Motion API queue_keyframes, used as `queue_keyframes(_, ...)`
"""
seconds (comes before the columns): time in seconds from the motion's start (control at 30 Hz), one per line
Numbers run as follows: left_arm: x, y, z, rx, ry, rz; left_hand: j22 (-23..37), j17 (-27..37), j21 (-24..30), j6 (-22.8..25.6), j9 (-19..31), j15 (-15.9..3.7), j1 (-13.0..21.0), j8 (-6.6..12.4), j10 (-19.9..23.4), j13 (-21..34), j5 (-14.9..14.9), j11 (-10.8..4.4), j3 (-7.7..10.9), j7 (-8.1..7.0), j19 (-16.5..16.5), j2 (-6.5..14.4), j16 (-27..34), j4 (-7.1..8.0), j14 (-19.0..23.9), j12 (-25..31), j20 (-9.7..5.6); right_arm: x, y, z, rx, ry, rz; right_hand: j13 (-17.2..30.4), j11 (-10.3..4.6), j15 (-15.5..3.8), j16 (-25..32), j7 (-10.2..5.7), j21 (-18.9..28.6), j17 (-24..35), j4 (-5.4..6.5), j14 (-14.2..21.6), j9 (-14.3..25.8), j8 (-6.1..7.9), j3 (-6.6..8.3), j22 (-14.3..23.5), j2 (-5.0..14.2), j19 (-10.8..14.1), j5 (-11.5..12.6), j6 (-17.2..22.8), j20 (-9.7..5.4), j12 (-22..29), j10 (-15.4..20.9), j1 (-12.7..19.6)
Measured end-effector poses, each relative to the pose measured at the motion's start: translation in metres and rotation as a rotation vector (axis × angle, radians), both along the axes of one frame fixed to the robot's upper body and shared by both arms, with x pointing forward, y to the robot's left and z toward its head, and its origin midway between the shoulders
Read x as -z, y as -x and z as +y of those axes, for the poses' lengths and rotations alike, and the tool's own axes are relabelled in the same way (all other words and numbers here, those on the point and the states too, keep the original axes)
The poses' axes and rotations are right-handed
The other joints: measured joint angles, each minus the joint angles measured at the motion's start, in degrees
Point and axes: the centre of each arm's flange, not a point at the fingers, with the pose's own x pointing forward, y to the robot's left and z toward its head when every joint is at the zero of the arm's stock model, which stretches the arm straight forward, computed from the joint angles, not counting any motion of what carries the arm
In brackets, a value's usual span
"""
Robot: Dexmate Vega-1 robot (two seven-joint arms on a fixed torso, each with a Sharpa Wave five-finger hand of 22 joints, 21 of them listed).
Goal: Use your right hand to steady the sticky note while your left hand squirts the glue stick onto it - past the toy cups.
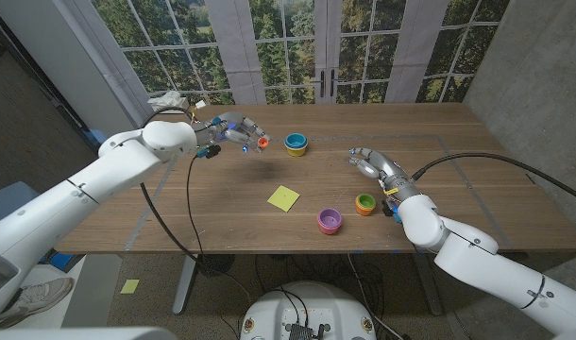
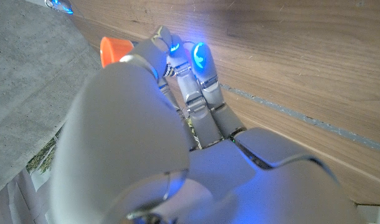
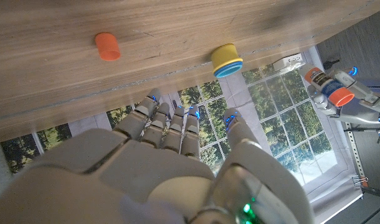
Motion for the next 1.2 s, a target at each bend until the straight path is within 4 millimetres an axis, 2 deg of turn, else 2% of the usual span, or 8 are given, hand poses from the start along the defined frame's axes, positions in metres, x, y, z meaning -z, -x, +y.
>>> queue_keyframes(0.57,0.002,0.002,0.004,0.042,0.098,0.165,0.0,-0.01,-0.21,0.0,0.28,0.12,0.15,-0.43,0.01,0.0,0.41,0.0,-0.01,0.0,0.27,-0.15,-0.44,0.01,0.12,-0.02,-0.06,0.002,0.008,0.018,-0.005,0.105,-0.013,0.0,-0.2,0.24,0.28,-0.3,0.0,0.16,0.0,0.23,0.28,-0.21,0.0,0.0,0.31,0.33,0.0,-0.31,-0.29,0.0,0.22,0.3)
queue_keyframes(0.77,0.003,0.003,0.005,0.055,0.115,0.211,0.0,-0.01,-0.43,0.01,0.28,0.22,0.29,-0.43,0.01,0.0,0.92,0.01,-0.07,0.0,0.39,-0.3,-0.44,0.07,0.22,-0.08,0.05,0.005,0.01,0.022,-0.009,0.134,-0.014,0.12,-0.4,-0.09,0.4,-0.62,0.42,0.0,0.17,0.72,0.28,-0.21,-0.17,0.3,0.65,1.33,0.0,0.02,-0.1,0.0,0.42,0.68)
queue_keyframes(1.2,0.007,0.001,0.002,0.083,0.137,0.317,0.01,-0.02,-0.64,0.32,0.26,0.41,0.49,-0.5,0.1,0.0,1.29,0.1,-0.08,0.3,0.77,-0.5,-0.88,0.08,0.41,-0.32,-0.14,0.01,0.015,0.03,-0.022,0.191,-0.017,0.12,-1.54,-0.01,0.68,-1.33,0.42,0.01,0.41,1.26,0.27,-0.21,-0.41,0.29,0.75,1.54,-0.38,0.73,-0.31,0.0,1.33,1.36)
